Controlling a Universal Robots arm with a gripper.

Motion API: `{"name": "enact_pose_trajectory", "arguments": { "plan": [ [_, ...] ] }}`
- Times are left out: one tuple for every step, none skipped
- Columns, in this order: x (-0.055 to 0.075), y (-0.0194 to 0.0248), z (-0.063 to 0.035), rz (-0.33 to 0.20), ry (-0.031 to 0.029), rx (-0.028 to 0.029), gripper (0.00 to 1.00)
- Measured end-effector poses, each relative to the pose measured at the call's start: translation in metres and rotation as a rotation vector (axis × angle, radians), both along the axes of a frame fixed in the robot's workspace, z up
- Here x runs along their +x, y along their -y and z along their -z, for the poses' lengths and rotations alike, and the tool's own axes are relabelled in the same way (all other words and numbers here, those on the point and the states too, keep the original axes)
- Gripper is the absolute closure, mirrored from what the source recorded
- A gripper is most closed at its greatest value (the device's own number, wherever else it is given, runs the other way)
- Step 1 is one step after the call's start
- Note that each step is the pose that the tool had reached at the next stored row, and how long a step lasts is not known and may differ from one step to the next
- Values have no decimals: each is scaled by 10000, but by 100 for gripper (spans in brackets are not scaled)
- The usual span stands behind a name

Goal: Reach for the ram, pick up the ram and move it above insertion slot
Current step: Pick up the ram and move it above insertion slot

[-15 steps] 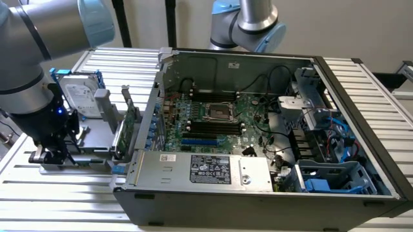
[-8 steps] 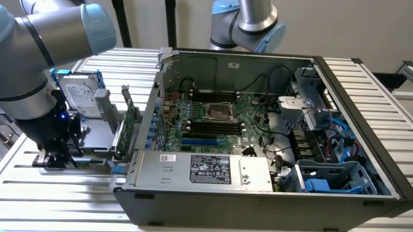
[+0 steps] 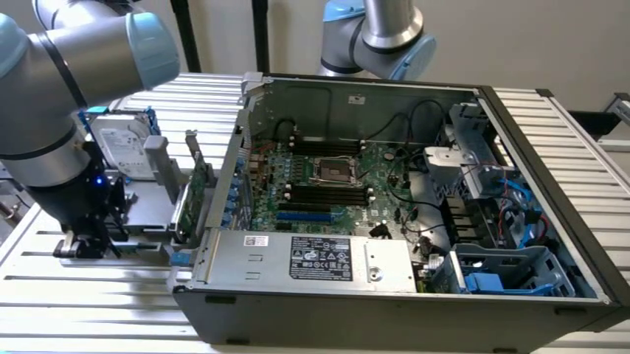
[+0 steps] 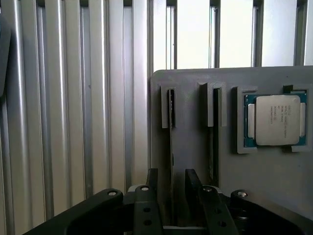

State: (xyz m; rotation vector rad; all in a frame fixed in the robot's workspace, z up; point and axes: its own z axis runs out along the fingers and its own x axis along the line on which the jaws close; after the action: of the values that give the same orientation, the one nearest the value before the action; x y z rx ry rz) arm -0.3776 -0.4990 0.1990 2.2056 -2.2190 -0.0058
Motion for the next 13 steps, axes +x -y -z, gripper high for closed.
{"name": "enact_pose_trajectory", "arguments": {
  "plan": [
    [3, 0, 3, -27, 0, 1, 64],
    [3, 0, 6, -49, -1, 1, 64],
    [3, -1, 13, -70, -2, 7, 64],
    [4, 0, 19, -89, -3, 14, 64],
    [6, 0, 23, -105, -6, 19, 64],
    [9, 0, 27, -121, -10, 22, 64],
    [12, -1, 30, -138, -13, 25, 64],
    [14, 0, 34, -155, -17, 27, 64],
    [15, -1, 36, -167, -22, 27, 64],
    [14, 0, 38, -174, -28, 27, 65],
    [14, 0, 39, -176, -36, 26, 72],
    [15, 0, 40, -178, -45, 27, 72],
    [15, -1, 40, -178, -59, 28, 78]
  ]
}}
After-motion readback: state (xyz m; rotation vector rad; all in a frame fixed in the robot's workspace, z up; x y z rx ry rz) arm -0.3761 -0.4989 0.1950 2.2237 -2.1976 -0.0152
